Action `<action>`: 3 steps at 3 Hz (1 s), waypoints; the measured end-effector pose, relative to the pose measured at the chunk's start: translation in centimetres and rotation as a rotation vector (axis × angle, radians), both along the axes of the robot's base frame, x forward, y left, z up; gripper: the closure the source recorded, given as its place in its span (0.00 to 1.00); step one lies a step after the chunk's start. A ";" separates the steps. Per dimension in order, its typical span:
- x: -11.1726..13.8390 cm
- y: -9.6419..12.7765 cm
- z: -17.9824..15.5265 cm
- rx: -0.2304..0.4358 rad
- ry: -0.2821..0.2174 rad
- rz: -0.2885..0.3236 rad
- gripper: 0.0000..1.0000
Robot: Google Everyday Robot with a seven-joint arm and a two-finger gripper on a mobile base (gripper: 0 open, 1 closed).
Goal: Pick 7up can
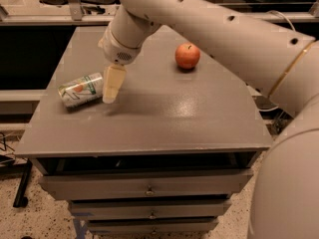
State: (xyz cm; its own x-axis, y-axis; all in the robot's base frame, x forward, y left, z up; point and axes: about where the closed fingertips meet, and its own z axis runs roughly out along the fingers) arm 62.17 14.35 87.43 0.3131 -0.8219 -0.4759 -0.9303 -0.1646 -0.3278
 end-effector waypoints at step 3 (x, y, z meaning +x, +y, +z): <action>-1.3 3.4 -2.3 -0.143 0.015 0.001 0.40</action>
Offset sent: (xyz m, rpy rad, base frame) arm -0.0109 0.0400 -0.0188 -0.1584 0.0079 -0.0120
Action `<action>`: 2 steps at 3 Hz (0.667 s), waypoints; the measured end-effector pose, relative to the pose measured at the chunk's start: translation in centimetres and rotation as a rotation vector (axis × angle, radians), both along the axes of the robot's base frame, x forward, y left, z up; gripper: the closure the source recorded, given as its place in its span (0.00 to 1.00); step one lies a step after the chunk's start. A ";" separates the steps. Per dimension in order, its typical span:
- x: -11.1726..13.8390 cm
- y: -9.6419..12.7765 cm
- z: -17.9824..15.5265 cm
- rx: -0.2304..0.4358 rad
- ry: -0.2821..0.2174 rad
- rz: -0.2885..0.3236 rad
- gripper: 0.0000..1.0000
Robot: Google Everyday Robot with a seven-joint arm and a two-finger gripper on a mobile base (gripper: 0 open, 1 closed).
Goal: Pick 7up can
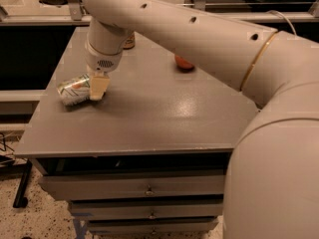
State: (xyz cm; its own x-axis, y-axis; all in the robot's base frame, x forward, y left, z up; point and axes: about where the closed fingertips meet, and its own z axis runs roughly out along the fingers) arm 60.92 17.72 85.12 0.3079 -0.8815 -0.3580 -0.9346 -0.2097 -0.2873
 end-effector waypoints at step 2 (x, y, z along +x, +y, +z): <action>-0.9 -1.0 2.0 0.007 -0.028 0.011 0.87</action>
Offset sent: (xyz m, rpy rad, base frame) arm -0.0082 -0.0266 0.0466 0.0428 -0.0576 -0.0041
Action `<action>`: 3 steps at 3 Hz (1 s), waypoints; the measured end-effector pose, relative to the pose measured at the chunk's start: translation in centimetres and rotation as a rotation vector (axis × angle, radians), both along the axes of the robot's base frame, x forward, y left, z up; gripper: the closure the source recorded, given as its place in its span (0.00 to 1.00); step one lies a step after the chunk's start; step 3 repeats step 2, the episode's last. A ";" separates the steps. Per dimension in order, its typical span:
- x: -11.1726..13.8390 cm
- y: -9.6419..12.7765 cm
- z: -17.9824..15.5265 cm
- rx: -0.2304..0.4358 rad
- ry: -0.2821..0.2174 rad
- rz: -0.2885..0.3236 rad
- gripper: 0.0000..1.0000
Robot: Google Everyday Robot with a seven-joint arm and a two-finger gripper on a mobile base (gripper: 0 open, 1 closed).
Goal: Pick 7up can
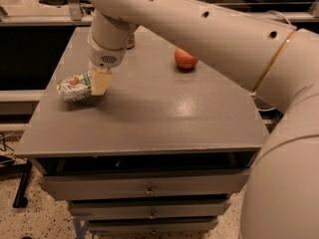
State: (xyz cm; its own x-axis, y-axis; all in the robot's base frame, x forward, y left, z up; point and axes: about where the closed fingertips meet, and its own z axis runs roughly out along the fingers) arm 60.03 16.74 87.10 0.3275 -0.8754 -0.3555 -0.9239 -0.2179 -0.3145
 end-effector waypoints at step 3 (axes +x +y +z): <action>2.8 -4.7 7.2 0.273 0.063 -0.038 1.00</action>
Offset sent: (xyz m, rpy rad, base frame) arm 0.0499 -0.0824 0.1444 0.5627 0.1604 -0.0761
